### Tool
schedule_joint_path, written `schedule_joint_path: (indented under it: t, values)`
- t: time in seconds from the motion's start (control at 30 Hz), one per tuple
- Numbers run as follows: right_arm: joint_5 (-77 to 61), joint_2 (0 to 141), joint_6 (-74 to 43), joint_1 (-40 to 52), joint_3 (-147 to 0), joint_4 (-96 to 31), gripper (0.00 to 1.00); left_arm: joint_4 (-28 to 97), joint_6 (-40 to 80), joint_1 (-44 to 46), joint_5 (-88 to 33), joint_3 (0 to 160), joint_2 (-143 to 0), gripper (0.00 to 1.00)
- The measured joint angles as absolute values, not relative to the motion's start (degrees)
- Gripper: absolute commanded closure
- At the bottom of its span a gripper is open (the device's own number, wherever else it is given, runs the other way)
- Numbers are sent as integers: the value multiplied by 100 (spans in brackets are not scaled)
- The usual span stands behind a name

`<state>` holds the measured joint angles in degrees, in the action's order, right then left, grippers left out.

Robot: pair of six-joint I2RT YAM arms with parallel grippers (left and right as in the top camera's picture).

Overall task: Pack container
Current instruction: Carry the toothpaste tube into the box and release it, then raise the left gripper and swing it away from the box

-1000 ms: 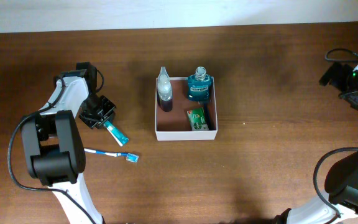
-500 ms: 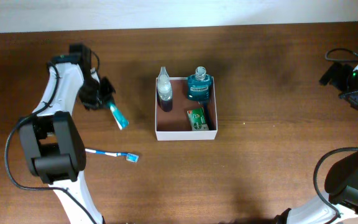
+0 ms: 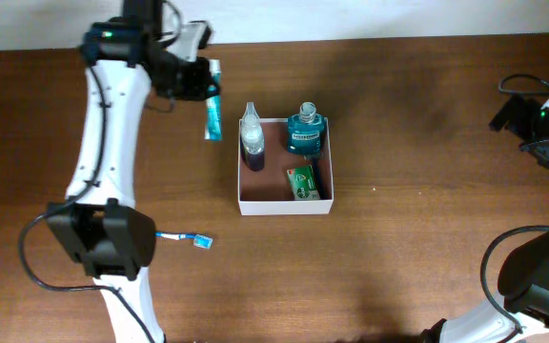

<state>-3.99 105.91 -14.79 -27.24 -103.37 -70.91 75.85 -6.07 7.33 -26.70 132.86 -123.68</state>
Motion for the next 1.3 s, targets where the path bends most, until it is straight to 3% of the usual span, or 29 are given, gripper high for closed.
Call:
schedule_joint_path:
  t: [0.1,0.27,0.43,0.5,0.7,0.8,0.97,1.3]
  values:
    - [-399,10591,-1474,-2724,-10337,-7089,1,7583,-1129,1219,-2775,13299,-12368,82]
    - [-399,10591,-1476,-2724,-10337,-7089,1,7666,-1968,1833,-3050,13299,-12368,69]
    - [-399,10591,-1479,-2724,-10337,-7091,1,8018,-2818,2097,-3420,13299,-12368,65]
    - [-399,10591,-1479,-2724,-10337,-7089,1,8040,-3122,2193,-3409,13299,-12368,56]
    - [-399,10591,-1476,-2724,-10337,-7089,1,7961,-3256,2158,-3332,13321,-12368,55]
    - [-399,10591,-1474,-2724,-10337,-7089,1,7944,-3052,1975,-3295,13572,-12368,54]
    - [-399,10591,-1476,-2724,-10337,-7089,1,7907,-2327,1256,-3253,14261,-12368,44]
    - [-399,10591,-1479,-2724,-10337,-7089,1,7933,-1138,-384,-3378,14411,-12368,43]
